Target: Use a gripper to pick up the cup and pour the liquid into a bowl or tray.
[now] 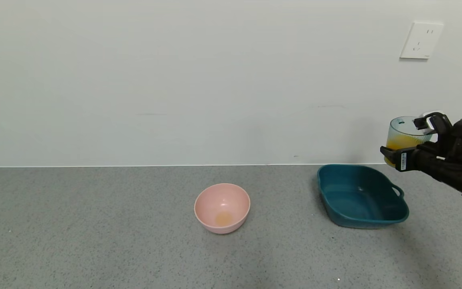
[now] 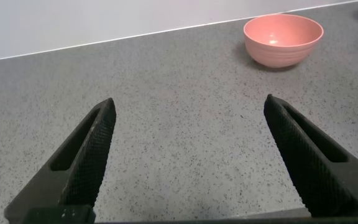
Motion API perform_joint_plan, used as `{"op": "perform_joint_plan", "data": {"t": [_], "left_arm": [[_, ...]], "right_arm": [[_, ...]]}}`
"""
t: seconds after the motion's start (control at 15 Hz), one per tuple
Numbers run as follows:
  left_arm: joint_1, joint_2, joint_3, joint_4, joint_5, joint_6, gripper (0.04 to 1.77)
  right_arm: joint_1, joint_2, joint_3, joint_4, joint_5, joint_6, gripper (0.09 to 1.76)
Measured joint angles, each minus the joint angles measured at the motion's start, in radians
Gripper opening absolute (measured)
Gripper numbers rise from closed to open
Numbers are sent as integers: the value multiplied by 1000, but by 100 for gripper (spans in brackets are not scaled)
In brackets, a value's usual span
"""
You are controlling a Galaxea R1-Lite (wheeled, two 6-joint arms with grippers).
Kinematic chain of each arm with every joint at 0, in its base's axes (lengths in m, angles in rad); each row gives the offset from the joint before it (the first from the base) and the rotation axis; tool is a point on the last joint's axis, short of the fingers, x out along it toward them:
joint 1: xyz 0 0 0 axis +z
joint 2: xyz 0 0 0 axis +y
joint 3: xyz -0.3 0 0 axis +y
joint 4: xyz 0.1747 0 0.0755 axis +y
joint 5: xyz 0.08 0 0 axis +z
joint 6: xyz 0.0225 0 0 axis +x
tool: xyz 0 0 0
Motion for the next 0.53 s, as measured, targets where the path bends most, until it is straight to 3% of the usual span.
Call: {"op": "perform_joint_plan", "data": {"t": [0.53], "left_arm": [[0, 0, 0, 0, 0, 0, 172]], "right_arm": [[-7, -20, 34, -4, -1, -72, 135]]}}
